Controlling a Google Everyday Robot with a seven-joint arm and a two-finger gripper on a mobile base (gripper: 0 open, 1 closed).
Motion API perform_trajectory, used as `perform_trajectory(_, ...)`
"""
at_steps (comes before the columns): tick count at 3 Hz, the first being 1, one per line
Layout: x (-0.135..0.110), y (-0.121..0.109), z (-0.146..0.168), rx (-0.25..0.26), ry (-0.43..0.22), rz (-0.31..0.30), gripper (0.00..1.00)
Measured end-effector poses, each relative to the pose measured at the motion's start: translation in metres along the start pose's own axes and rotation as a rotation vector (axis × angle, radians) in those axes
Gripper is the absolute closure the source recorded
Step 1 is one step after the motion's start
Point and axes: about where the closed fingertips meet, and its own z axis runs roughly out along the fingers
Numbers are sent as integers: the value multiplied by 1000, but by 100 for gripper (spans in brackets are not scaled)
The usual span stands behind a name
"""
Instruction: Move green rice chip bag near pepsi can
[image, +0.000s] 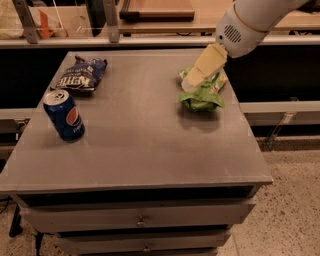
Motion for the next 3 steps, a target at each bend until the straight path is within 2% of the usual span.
perform_trajectory(1, -25, -12, 27, -21, -14, 92, 0)
perform_trajectory(2, -39, -26, 55, 17, 8, 195, 0)
perform_trajectory(3, -36, -37, 82, 40, 40, 298, 0)
